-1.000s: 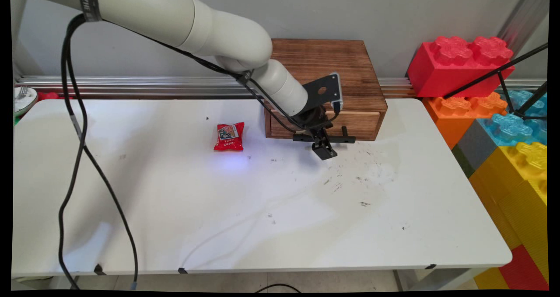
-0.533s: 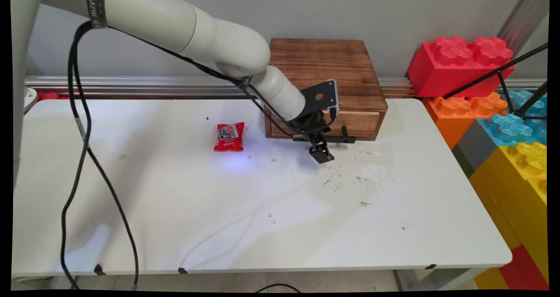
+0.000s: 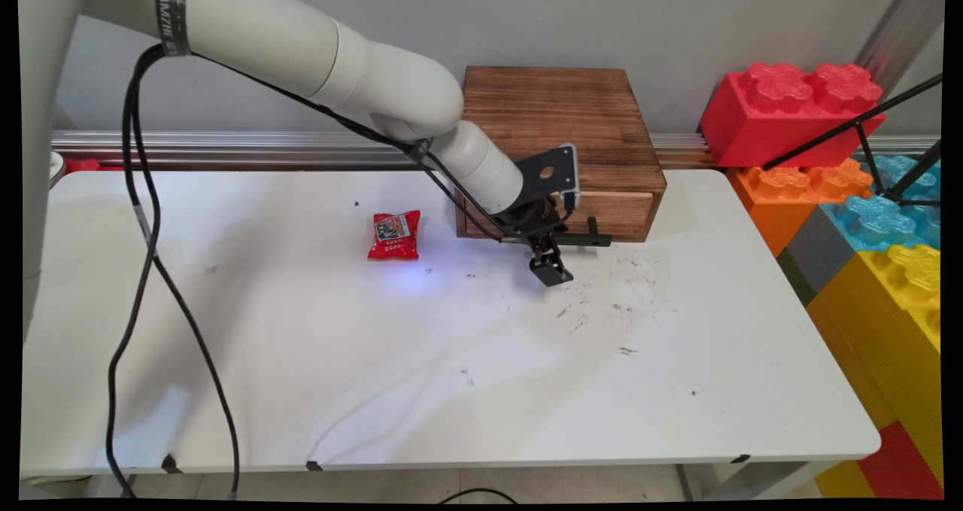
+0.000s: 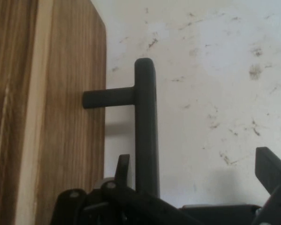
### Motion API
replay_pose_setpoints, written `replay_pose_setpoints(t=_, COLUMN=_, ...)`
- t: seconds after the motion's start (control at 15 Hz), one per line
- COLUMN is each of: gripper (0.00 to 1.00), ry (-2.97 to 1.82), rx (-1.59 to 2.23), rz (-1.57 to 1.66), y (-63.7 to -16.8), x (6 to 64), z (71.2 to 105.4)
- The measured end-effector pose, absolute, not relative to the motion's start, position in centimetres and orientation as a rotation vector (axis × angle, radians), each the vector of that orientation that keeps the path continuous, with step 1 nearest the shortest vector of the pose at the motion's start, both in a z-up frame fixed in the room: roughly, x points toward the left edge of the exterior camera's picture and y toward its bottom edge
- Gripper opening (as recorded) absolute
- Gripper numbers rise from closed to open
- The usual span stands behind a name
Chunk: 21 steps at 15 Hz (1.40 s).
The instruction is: Open the drawer
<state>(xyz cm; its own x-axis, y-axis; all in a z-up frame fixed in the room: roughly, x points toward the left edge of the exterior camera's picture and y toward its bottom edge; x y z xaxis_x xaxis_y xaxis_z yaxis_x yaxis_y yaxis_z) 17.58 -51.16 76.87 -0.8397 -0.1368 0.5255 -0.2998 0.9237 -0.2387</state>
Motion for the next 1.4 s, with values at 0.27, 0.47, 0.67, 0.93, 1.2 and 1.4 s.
replay_pose_setpoints(t=0.27, gripper=1.0, ry=-2.563, rx=0.303, rz=0.413, y=-50.8, x=17.5, z=76.6)
replay_pose_setpoints(t=0.47, gripper=1.0, ry=-2.561, rx=0.297, rz=0.404, y=-50.4, x=17.4, z=76.5)
replay_pose_setpoints(t=0.67, gripper=1.0, ry=-2.559, rx=0.291, rz=0.395, y=-49.9, x=17.2, z=76.5)
replay_pose_setpoints(t=0.93, gripper=1.0, ry=-2.557, rx=0.289, rz=0.377, y=-48.9, x=17.0, z=76.6)
replay_pose_setpoints(t=1.2, gripper=1.0, ry=-2.556, rx=0.292, rz=0.359, y=-47.8, x=16.8, z=76.8)
replay_pose_setpoints(t=1.4, gripper=1.0, ry=-2.557, rx=0.296, rz=0.341, y=-46.8, x=16.6, z=76.9)
